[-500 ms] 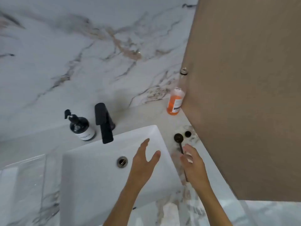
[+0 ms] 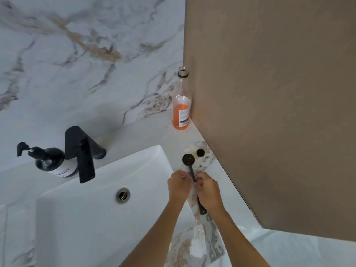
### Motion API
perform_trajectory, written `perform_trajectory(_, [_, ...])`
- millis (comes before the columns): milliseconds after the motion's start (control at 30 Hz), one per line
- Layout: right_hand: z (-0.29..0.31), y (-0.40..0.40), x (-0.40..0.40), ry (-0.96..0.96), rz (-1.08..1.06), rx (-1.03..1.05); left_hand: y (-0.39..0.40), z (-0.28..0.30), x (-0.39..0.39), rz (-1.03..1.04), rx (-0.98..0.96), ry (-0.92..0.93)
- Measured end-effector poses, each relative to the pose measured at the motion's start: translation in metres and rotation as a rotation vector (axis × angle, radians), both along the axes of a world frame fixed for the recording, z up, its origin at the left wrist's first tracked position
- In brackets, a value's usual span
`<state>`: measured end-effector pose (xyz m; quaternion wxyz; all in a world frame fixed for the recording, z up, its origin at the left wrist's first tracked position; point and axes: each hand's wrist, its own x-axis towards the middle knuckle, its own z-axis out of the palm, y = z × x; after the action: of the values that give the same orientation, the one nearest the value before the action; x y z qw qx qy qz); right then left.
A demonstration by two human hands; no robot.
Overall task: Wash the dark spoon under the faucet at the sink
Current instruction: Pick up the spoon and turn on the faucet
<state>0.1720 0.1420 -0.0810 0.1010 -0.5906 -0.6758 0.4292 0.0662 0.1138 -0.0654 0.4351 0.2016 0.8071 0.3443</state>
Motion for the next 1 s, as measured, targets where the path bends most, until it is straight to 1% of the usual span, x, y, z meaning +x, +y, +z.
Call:
perform_trajectory(167, [-0.006, 0.002, 0.001, 0.005, 0.038, 0.046, 0.009, -0.013, 0.001, -0.052, -0.002, 0.007])
perform_trajectory(333, [-0.007, 0.004, 0.0, 0.075, 0.026, -0.023, 0.0, -0.017, -0.01, -0.034, 0.04, -0.084])
perform_trajectory(467, [0.001, 0.002, -0.008, 0.203, 0.05, -0.13, -0.02, -0.004, -0.028, 0.06, 0.094, -0.206])
perform_trajectory(567, [0.011, -0.005, -0.024, 0.289, 0.136, -0.196, -0.042, 0.01, -0.043, 0.163, 0.126, -0.26])
perform_trajectory(767, [0.03, -0.035, -0.056, 0.34, 0.295, -0.267, -0.094, 0.023, -0.074, 0.253, 0.167, -0.248])
perform_trajectory(933, [0.038, -0.055, -0.079, 0.339, 0.342, -0.397, -0.13, 0.035, -0.09, 0.328, 0.182, -0.261])
perform_trajectory(1000, [0.044, -0.06, -0.086, 0.347, 0.34, -0.435, -0.145, 0.044, -0.1, 0.407, 0.199, -0.263])
